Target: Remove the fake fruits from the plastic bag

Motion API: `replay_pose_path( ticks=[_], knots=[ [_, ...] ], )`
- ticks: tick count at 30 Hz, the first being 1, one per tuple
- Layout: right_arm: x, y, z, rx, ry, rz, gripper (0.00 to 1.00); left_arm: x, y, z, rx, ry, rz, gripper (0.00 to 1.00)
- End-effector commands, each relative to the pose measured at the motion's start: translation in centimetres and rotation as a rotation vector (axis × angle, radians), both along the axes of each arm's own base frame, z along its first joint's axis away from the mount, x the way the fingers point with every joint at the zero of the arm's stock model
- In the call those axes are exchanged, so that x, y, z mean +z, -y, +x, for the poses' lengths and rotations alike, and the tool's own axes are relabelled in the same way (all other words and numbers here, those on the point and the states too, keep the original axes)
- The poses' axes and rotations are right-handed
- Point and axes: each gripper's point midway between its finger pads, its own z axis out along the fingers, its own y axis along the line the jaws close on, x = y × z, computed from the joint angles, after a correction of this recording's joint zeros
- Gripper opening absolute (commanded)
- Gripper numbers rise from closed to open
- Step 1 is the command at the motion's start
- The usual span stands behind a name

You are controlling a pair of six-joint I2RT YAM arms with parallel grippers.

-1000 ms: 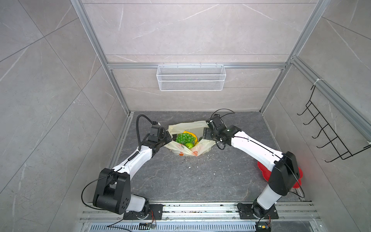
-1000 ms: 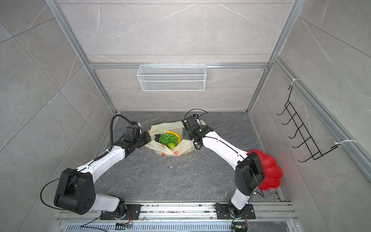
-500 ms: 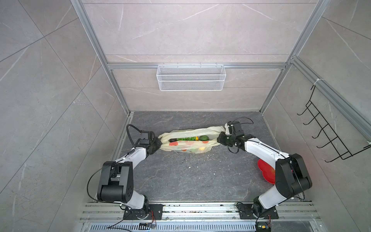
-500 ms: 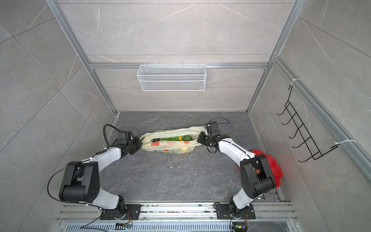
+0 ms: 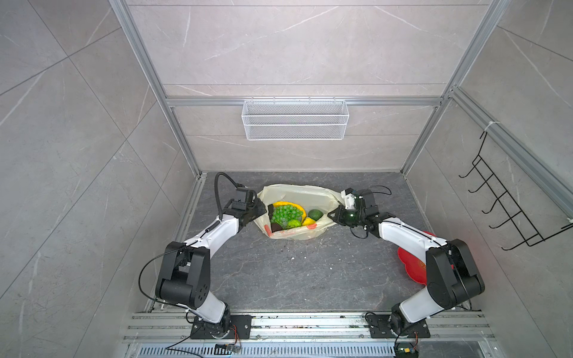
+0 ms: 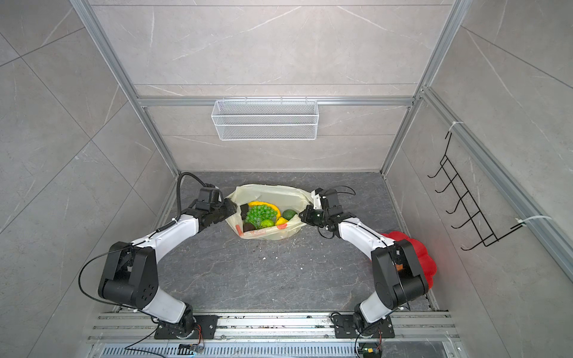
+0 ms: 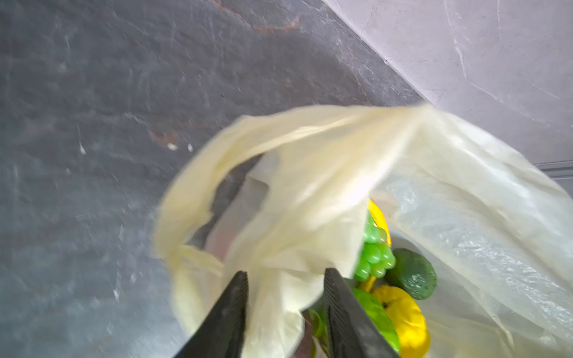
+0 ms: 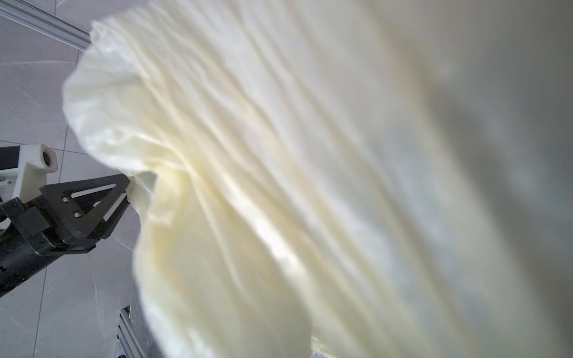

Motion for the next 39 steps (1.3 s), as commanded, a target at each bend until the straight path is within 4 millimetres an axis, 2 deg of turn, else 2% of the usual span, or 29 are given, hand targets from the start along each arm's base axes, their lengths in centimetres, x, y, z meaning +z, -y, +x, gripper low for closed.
replay_pose_path(
  ticks=[1, 4, 6, 9, 11, 14, 18, 21, 26, 28, 30, 32, 37, 39],
  knots=[
    [1.7, -0.1, -0.1, 0.016, 0.047, -0.042, 0.0, 1.4, -2.9, -1.8, 0.072, -0.013, 0.167, 0.63],
    [1.9, -0.1, -0.2, 0.016, 0.05, -0.053, 0.0, 2.5, -3.4, -2.8, 0.069, -0.007, 0.296, 0.73],
    [2.1, -0.2, -0.3, 0.018, 0.055, -0.056, 0.0, 3.8, -3.1, -3.0, 0.032, 0.024, 0.42, 0.78],
    [2.2, -0.1, -0.2, 0.016, 0.054, -0.075, 0.0, 6.0, -0.7, -2.4, -0.089, 0.108, 0.649, 0.85],
    [2.4, 0.0, -0.1, 0.015, 0.059, -0.083, 0.0, 6.6, 2.2, -1.4, -0.219, 0.167, 0.793, 0.88],
    [2.6, 0.1, 0.0, 0.006, 0.058, -0.095, 0.0, 5.2, 4.5, 0.5, -0.361, 0.159, 0.912, 0.91],
    [3.0, 0.2, 0.1, 0.002, 0.059, -0.099, 0.0, 2.3, 5.0, 2.6, -0.465, 0.06, 1.09, 0.95],
    [3.0, 0.3, 0.1, 0.003, 0.062, -0.108, 0.0, 1.1, 4.0, 4.4, -0.445, 0.006, 1.201, 0.98],
    [2.6, 0.5, 0.4, 0.0, 0.055, -0.121, 0.0, 0.3, 1.9, 7.4, -0.364, -0.032, 1.236, 0.97],
    [2.3, 0.9, 0.6, -0.009, 0.046, -0.126, 0.0, -0.4, 0.9, 8.2, -0.347, -0.057, 1.201, 0.89],
    [2.2, 1.6, 1.0, -0.017, 0.043, -0.12, 0.0, -0.8, 0.0, 8.7, -0.326, -0.071, 1.165, 0.7],
    [1.9, 2.6, 1.5, -0.028, 0.033, -0.106, 0.0, -1.0, -0.7, 8.9, -0.311, -0.069, 1.104, 0.47],
    [0.8, 3.6, 3.2, -0.016, 0.01, -0.087, 0.0, -0.5, -2.6, 7.9, -0.248, -0.011, 0.84, 0.04],
    [0.2, 3.8, 3.9, -0.02, 0.006, -0.109, 0.0, 0.0, -3.7, 7.3, -0.203, 0.006, 0.73, 0.0]
  ],
)
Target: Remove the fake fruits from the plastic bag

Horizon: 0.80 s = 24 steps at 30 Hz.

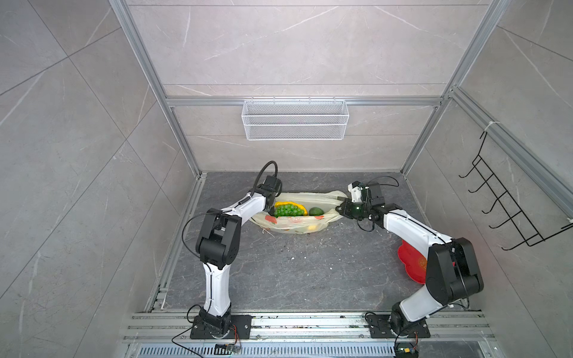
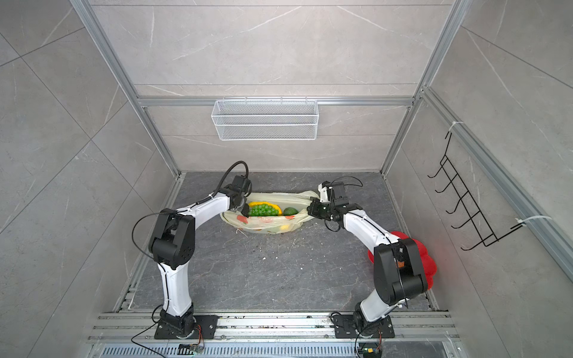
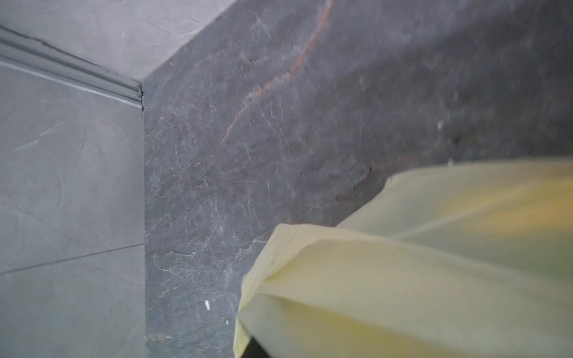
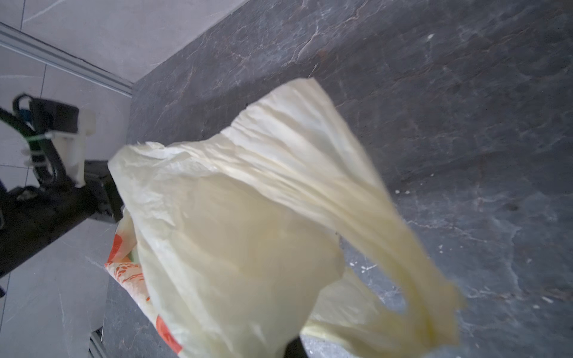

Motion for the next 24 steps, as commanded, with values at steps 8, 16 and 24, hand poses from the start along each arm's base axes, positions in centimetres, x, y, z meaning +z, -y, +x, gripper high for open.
replay_pose_path(
  ticks=[8, 16, 24],
  knots=[
    [-0.5, -2.1, 6.2, 0.063, 0.041, -0.06, 0.0, 6.3, -6.2, -1.4, 0.29, 0.243, -0.725, 0.0],
    [0.8, -8.2, 11.7, 0.113, 0.089, -0.145, 0.0, 6.6, -5.7, -2.5, 0.31, 0.249, -0.814, 0.0],
    [0.1, -8.3, 10.6, 0.037, 0.06, -0.26, 0.65, 3.9, -4.1, -5.4, 0.326, 0.187, -0.822, 0.0]
  ],
)
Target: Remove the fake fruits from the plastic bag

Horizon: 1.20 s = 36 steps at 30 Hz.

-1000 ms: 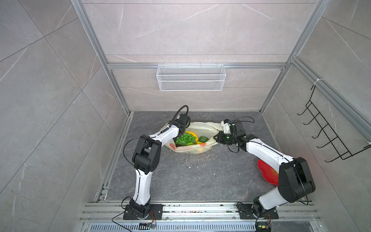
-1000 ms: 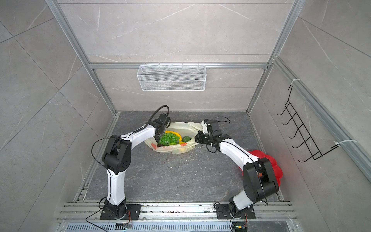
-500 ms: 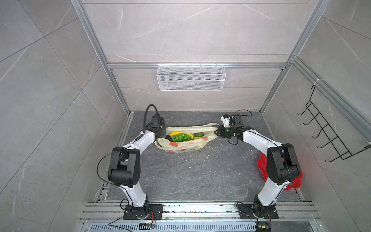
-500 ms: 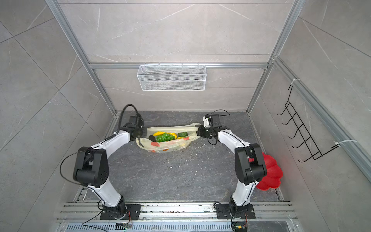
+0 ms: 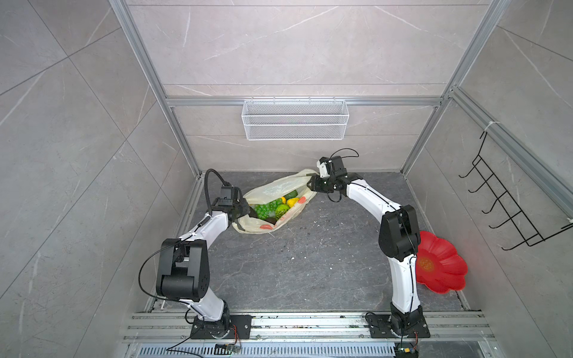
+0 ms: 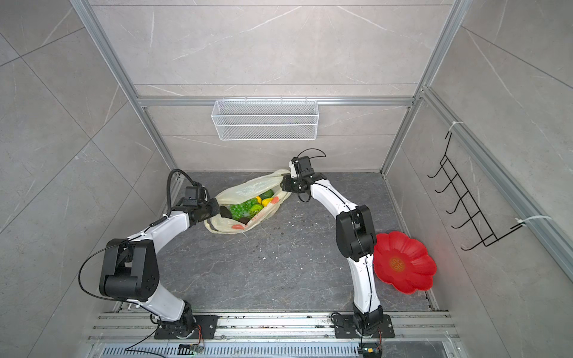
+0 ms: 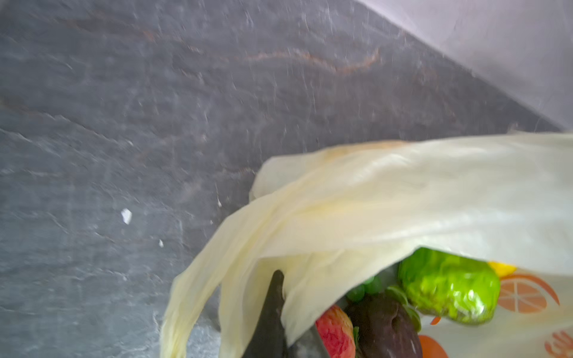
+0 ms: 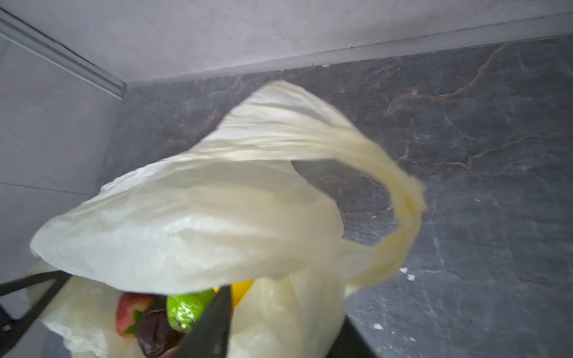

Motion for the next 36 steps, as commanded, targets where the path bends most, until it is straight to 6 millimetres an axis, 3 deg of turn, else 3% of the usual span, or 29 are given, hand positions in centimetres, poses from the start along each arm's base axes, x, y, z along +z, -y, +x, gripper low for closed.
replay_pose_path(
  ticks=[1, 6, 10, 17, 19, 22, 29, 31, 36],
  knots=[
    [-0.5, 1.9, -1.6, -0.09, -0.03, -0.083, 0.71, 2.3, 0.5, -0.4, 0.026, 0.08, -0.059, 0.0],
    [0.2, 1.9, -5.0, -0.185, -0.026, -0.073, 0.86, 2.7, 0.6, -1.4, 0.044, 0.103, -0.098, 0.0],
    [-0.6, -2.3, -7.3, -0.15, -0.053, 0.008, 0.88, 2.7, 1.3, -1.6, 0.032, 0.114, -0.141, 0.0],
    [-3.4, -7.1, -7.0, -0.102, -0.122, 0.043, 0.88, 2.4, 3.0, -2.6, -0.002, 0.105, -0.192, 0.0],
    [-4.4, -7.2, -6.7, -0.115, -0.148, 0.021, 0.86, 2.4, 2.9, -2.9, 0.009, 0.106, -0.204, 0.0],
    [-5.7, -6.5, -6.6, -0.138, -0.162, -0.021, 0.76, 2.8, 2.6, -3.0, 0.031, 0.113, -0.205, 0.0],
    [-7.0, -4.3, -8.6, -0.145, -0.155, -0.083, 0.2, 1.7, -0.2, -3.3, 0.206, 0.056, -0.218, 0.0],
    [-7.5, -3.4, -9.3, -0.149, -0.155, -0.106, 0.13, 1.2, -0.7, -3.2, 0.229, 0.055, -0.222, 0.0],
    [-8.6, -2.1, -10.6, -0.152, -0.165, -0.141, 0.08, 1.1, -0.8, -2.9, 0.236, 0.055, -0.233, 0.0]
  ],
)
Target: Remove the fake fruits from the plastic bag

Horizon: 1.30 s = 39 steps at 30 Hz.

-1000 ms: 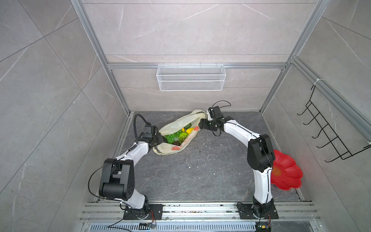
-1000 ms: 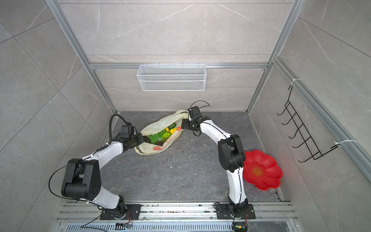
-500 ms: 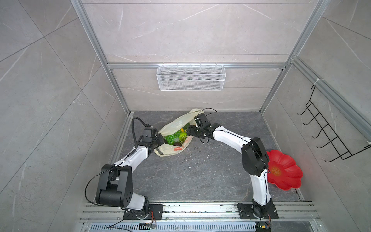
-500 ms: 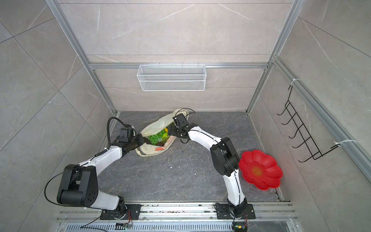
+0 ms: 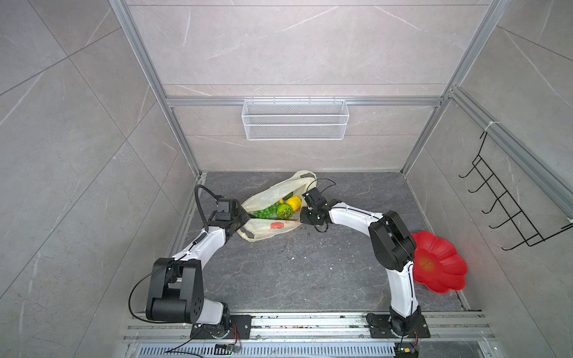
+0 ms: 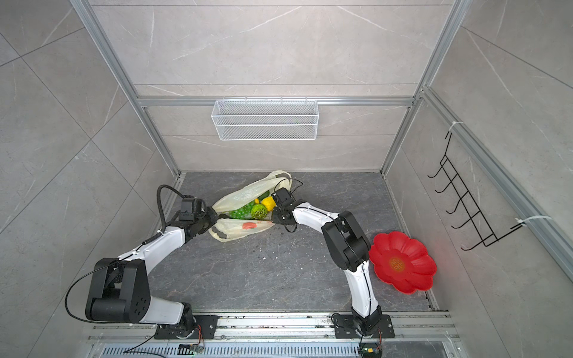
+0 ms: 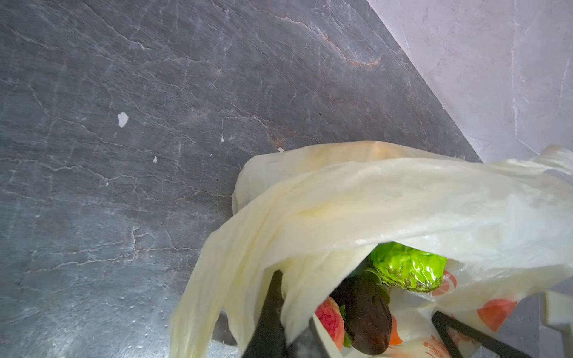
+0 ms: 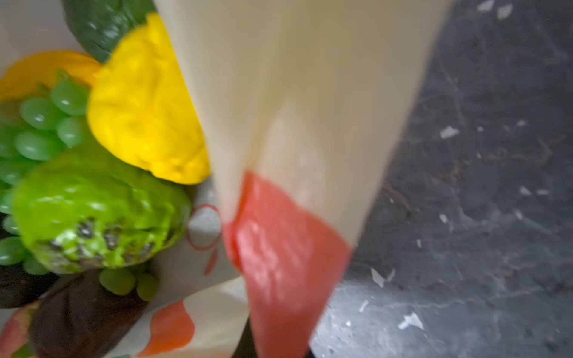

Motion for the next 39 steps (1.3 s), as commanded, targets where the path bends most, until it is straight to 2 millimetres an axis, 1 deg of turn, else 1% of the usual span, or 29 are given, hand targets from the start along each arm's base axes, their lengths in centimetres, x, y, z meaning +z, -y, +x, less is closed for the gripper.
replay_pose_path(
  ticks=[1, 3, 5, 6, 8, 9, 10, 12, 13, 15, 17, 20, 22, 25, 28, 31, 34, 37, 39],
  knots=[
    [1.9, 0.8, 0.0, -0.002, 0.062, -0.015, 0.08, 1.0, -0.3, 0.7, 0.03, 0.037, -0.017, 0.0],
    [2.2, 1.0, -0.2, -0.001, 0.069, -0.01, 0.09, 1.1, 0.0, 0.9, 0.016, 0.042, -0.021, 0.0],
    [2.9, 0.7, -0.3, 0.015, 0.079, 0.005, 0.13, 1.1, 0.3, 0.9, -0.007, 0.042, -0.023, 0.0],
    [3.4, 0.7, -0.4, 0.019, 0.082, 0.007, 0.18, 1.0, 0.5, 0.9, -0.017, 0.042, -0.023, 0.0],
    [4.5, 0.8, -0.6, 0.032, 0.093, 0.008, 0.33, 0.8, 0.9, 0.7, -0.036, 0.042, -0.022, 0.0],
    [5.2, 1.1, -0.9, 0.037, 0.097, 0.004, 0.44, 0.7, 1.1, 0.5, -0.046, 0.044, -0.017, 0.0],
    [5.8, 1.6, -1.1, 0.041, 0.104, -0.008, 0.52, 0.6, 1.4, 0.3, -0.061, 0.046, -0.011, 0.0],
    [7.1, 2.7, -1.8, 0.047, 0.116, -0.045, 0.62, 0.5, 1.9, 0.0, -0.083, 0.049, 0.003, 0.0],
    [7.7, 3.5, -2.1, 0.047, 0.122, -0.065, 0.65, 0.4, 2.1, -0.2, -0.09, 0.053, 0.01, 0.0],
    [9.2, 5.8, -3.1, 0.037, 0.137, -0.121, 0.71, 0.4, 2.4, -0.6, -0.103, 0.061, 0.024, 0.01],
    [10.4, 8.9, -4.0, 0.001, 0.145, -0.192, 0.75, 0.4, 2.5, -0.9, -0.106, 0.063, 0.031, 0.02],
    [11.4, 15.2, -5.6, -0.103, 0.115, -0.312, 0.79, 0.5, 2.3, -1.1, -0.103, 0.064, 0.038, 0.05],
    [11.6, 19.6, -6.9, -0.188, 0.069, -0.365, 0.79, 0.8, 2.3, -1.2, -0.106, 0.07, 0.045, 0.05],
    [11.4, 25.3, -9.0, -0.315, 0.017, -0.413, 0.81, 0.9, 2.3, -1.4, -0.105, 0.073, 0.053, 0.06],
    [10.8, 29.6, -11.0, -0.437, -0.037, -0.439, 0.85, 0.7, 2.2, -1.5, -0.106, 0.067, 0.061, 0.06],
    [9.9, 32.2, -12.9, -0.53, -0.091, -0.44, 0.87, 0.7, 2.1, -1.5, -0.105, 0.067, 0.072, 0.06],
    [8.4, 34.1, -14.5, -0.6, -0.147, -0.421, 0.87, 0.6, 2.1, -1.5, -0.104, 0.067, 0.07, 0.06],
    [6.4, 35.2, -15.6, -0.644, -0.214, -0.393, 0.85, 0.4, 2.2, -1.5, -0.107, 0.061, 0.067, 0.06],
    [5.5, 35.6, -16.0, -0.657, -0.241, -0.408, 0.83, 0.3, 2.2, -1.5, -0.109, 0.059, 0.065, 0.06]
  ],
)
